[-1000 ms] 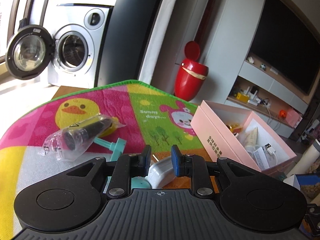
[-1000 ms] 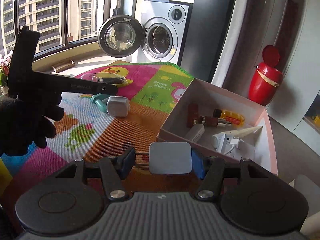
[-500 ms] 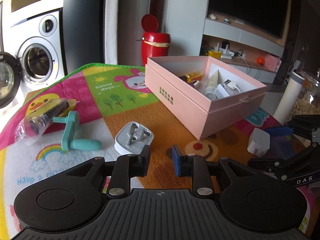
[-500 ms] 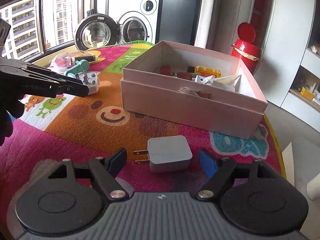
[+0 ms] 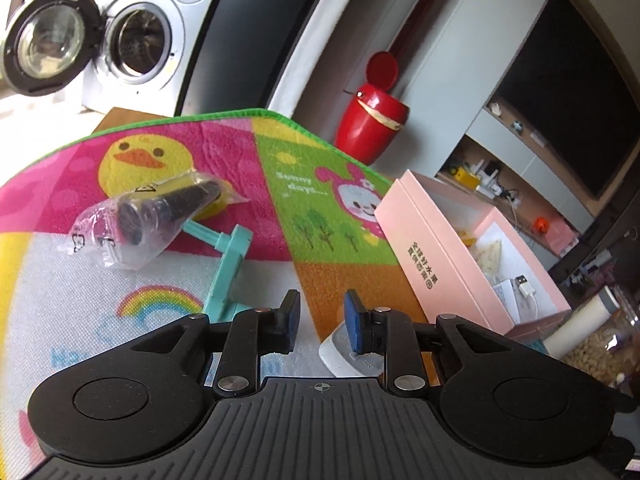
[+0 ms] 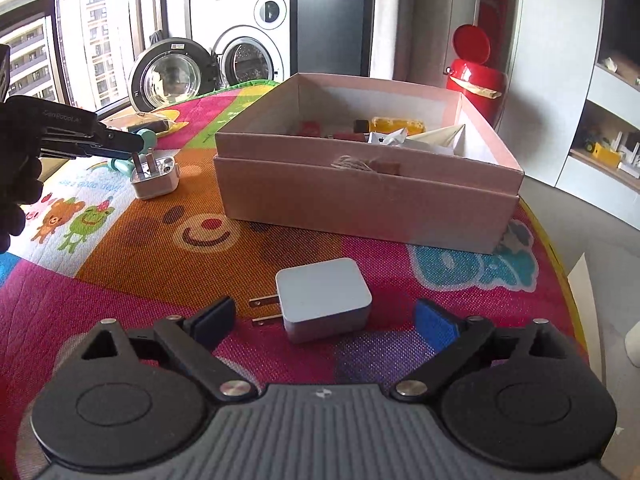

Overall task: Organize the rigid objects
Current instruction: 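Reach and grasp the white plug adapter with the left tool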

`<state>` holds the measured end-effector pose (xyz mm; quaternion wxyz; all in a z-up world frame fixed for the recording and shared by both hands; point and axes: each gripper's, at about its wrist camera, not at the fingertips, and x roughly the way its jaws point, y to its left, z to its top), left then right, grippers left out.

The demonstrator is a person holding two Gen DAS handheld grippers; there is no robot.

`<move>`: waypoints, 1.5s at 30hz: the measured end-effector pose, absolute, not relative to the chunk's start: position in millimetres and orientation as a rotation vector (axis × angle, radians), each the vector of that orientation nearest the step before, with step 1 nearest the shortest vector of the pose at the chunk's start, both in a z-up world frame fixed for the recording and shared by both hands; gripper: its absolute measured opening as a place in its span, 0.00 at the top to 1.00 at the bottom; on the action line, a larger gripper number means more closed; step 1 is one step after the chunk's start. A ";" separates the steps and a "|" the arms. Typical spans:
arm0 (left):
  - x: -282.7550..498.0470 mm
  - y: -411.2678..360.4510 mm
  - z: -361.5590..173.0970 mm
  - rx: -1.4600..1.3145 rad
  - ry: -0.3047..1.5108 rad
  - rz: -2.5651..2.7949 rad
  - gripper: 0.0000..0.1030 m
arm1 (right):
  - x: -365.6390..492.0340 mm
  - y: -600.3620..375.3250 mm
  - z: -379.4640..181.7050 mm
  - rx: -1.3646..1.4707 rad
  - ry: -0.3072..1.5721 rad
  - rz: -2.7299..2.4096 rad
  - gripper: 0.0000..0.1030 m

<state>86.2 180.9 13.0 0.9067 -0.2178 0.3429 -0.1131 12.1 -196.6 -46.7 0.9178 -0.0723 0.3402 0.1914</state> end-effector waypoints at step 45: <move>8.5 85.9 29.7 0.136 0.683 -0.460 0.55 | 14.6 -196.0 -48.2 -0.145 0.712 0.399 0.00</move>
